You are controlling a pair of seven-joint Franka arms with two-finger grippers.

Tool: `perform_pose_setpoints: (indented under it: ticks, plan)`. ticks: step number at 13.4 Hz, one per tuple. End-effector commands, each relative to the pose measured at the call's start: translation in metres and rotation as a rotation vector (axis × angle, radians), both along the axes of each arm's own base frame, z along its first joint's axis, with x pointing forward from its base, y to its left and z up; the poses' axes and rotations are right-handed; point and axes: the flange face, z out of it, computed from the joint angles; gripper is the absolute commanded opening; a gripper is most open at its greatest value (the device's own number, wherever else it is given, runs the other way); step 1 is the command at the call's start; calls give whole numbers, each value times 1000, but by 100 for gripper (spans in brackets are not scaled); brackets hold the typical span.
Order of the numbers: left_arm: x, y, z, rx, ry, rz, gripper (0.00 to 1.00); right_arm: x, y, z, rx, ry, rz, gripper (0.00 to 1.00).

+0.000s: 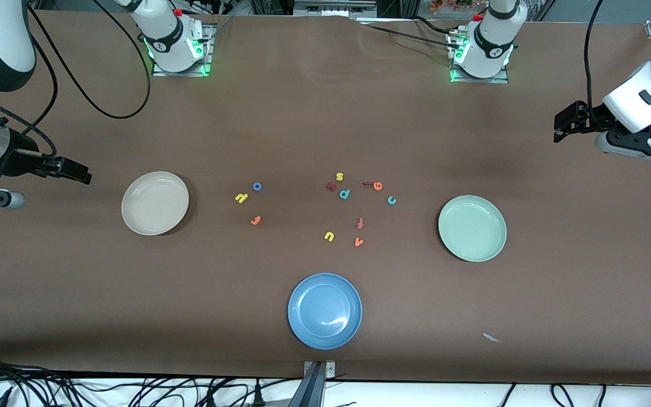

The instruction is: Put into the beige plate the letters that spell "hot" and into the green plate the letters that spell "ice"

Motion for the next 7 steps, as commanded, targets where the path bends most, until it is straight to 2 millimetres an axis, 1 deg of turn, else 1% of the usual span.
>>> perform_pose_setpoints:
  ticks: [1,7]
  plan:
    - [-3,1,3,1,-9,-24,100,0,0,4,-2,-6,-7,100]
    - [-1,6,0,1,-4,-16,100,1,0,4,-1,-8,-1,100]
